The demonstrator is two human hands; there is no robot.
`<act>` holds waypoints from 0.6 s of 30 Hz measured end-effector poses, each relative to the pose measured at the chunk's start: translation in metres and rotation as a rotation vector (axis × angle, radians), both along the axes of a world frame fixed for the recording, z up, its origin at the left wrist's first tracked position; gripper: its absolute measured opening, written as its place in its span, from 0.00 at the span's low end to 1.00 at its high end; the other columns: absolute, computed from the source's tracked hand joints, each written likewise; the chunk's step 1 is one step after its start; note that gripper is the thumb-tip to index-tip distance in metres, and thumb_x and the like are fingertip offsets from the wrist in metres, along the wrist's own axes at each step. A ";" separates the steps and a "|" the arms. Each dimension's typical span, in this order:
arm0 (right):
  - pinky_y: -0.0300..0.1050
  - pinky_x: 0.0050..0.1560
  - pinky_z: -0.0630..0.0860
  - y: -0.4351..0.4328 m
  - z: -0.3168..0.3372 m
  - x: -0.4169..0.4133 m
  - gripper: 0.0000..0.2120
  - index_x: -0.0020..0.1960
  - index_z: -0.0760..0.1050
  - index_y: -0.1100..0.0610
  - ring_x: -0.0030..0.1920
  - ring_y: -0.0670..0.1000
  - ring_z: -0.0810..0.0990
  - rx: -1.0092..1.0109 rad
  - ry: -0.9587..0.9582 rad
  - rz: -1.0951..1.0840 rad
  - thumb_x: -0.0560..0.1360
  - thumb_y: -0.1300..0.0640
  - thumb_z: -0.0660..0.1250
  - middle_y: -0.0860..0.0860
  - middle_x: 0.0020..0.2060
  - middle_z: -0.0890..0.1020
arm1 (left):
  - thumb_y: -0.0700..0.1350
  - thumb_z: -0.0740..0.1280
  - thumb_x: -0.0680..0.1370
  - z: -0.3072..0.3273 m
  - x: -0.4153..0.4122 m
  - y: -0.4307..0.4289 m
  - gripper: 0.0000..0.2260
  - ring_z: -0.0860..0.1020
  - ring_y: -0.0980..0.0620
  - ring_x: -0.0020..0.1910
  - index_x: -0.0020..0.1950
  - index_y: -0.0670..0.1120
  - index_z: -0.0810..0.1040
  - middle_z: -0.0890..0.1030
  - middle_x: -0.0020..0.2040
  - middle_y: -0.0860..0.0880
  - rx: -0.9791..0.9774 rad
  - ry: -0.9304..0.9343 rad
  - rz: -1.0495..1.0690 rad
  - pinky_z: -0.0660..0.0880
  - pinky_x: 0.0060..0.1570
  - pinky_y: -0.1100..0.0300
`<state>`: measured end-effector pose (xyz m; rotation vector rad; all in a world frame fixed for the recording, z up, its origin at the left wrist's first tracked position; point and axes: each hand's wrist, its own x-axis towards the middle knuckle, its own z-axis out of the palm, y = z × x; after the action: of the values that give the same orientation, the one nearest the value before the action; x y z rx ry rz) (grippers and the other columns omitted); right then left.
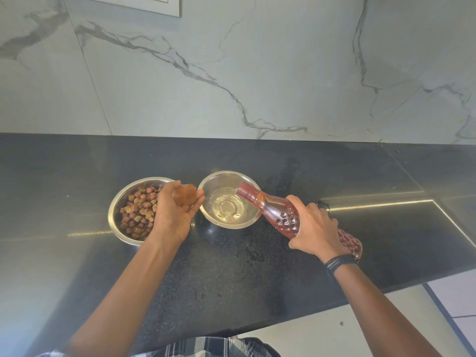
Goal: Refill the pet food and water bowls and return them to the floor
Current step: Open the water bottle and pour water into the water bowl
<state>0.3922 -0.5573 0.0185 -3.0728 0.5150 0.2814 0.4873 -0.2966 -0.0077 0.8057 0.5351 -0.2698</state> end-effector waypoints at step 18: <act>0.61 0.58 0.74 -0.001 0.004 0.001 0.51 0.75 0.53 0.41 0.60 0.59 0.75 -0.021 -0.012 0.004 0.62 0.52 0.80 0.54 0.58 0.74 | 0.46 0.64 0.80 0.000 0.000 0.000 0.20 0.83 0.41 0.55 0.71 0.42 0.69 0.77 0.65 0.38 0.005 -0.002 -0.010 0.79 0.59 0.49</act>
<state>0.3935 -0.5586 0.0228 -3.0945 0.5151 0.2590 0.4878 -0.2966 -0.0079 0.8132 0.5300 -0.2775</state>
